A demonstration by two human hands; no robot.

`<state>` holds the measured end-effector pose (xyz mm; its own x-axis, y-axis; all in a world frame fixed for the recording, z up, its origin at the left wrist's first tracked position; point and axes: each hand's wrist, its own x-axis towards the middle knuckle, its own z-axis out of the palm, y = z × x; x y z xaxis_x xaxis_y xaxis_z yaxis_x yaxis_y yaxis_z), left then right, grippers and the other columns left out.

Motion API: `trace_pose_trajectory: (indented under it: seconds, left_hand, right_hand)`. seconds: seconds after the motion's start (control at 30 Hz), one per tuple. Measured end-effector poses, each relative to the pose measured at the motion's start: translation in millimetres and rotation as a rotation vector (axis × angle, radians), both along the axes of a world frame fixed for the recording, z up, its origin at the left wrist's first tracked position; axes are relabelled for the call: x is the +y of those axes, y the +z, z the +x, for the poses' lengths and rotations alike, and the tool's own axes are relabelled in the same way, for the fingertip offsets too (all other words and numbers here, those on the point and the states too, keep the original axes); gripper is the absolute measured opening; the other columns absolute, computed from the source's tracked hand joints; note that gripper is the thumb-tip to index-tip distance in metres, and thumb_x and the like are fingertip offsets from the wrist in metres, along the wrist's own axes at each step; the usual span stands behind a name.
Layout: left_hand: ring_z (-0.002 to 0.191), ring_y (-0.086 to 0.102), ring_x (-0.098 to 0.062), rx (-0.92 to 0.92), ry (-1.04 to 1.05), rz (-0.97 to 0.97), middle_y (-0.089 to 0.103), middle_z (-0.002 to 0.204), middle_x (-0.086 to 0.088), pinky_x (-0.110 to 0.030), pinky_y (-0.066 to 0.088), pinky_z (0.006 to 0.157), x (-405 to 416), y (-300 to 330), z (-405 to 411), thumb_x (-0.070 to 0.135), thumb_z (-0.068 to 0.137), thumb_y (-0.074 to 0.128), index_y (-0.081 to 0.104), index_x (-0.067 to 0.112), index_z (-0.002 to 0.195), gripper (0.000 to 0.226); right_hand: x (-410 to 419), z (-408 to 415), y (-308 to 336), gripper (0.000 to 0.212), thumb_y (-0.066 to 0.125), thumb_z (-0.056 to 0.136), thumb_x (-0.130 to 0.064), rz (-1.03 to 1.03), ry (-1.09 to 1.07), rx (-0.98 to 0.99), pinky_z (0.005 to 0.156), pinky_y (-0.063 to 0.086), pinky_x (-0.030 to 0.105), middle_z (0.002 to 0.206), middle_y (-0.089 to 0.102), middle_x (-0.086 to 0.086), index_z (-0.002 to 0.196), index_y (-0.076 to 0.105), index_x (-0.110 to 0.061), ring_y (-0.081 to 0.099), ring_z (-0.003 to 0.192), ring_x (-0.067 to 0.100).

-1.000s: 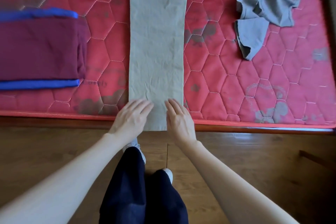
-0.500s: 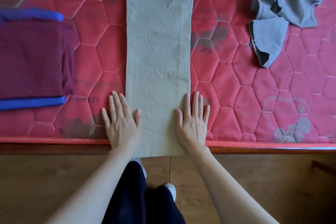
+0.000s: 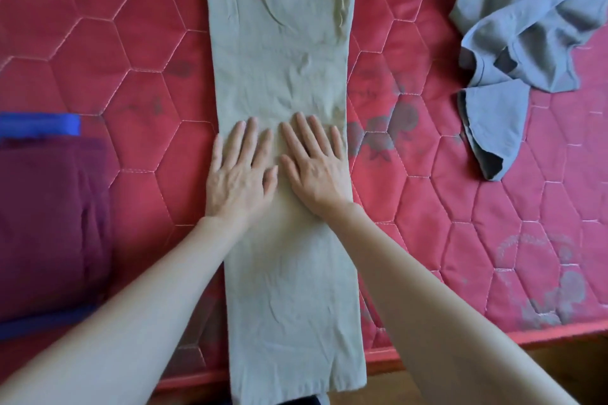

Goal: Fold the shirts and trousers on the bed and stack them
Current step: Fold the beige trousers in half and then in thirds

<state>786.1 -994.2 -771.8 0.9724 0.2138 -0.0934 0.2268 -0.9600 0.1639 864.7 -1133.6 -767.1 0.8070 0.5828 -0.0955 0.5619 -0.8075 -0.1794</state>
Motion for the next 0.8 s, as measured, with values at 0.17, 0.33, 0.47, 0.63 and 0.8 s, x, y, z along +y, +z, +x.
trace_pose_trajectory:
  seconds: [0.17,0.33,0.47,0.63,0.8]
  left_hand:
    - [0.149,0.011,-0.032,0.060,0.345,-0.084,0.012,0.159,-0.023,-0.056,0.009,0.119,3.6,8.3,-12.9,0.044,0.094,0.024,0.018,-0.003,0.151,0.074]
    - [0.149,0.008,-0.031,-0.104,0.148,-0.033,0.011,0.161,-0.018,-0.054,0.002,0.118,20.3,19.9,29.8,0.030,0.095,0.034,0.018,0.003,0.153,0.066]
    - [0.150,0.004,-0.025,-0.083,-0.074,0.041,0.007,0.163,-0.009,-0.050,0.003,0.121,36.4,10.4,98.0,0.021,0.098,0.029,0.013,0.009,0.154,0.060]
    - [0.150,0.005,-0.021,-0.006,0.119,-0.025,0.010,0.163,-0.006,-0.048,0.003,0.120,59.6,-0.6,121.3,0.037,0.096,0.013,0.018,0.015,0.154,0.063]
    - [0.149,0.013,-0.028,0.011,0.371,-0.085,0.012,0.161,-0.015,-0.050,0.008,0.119,60.0,2.1,96.8,0.037,0.097,0.020,0.018,0.008,0.154,0.063]
  right_hand:
    - [-28.3,3.6,3.0,0.063,0.022,0.101,-0.043,-0.070,-0.401,0.086,0.121,-0.005,0.043,0.163,-0.001,0.003,0.155,0.006,-0.015,-0.006,0.150,0.016]
    - [12.2,22.4,21.8,0.059,0.030,0.097,-0.024,0.101,-0.288,-0.020,0.121,0.002,0.044,0.160,0.013,0.013,0.153,0.021,-0.008,0.007,0.149,0.026]
    - [81.6,77.9,16.3,0.048,0.041,0.098,-0.011,0.212,-0.092,0.056,0.120,0.009,0.045,0.155,0.030,0.013,0.146,0.038,-0.007,0.018,0.147,0.026]
    - [85.5,126.6,-0.8,0.054,0.034,0.102,-0.034,0.048,-0.059,-0.011,0.121,0.002,0.037,0.161,0.017,0.001,0.153,0.023,-0.018,0.009,0.149,0.017]
    - [36.6,129.2,-6.7,0.062,0.021,0.101,-0.044,-0.044,-0.437,0.023,0.121,-0.004,0.044,0.163,0.001,-0.001,0.155,0.006,-0.019,-0.004,0.150,0.015]
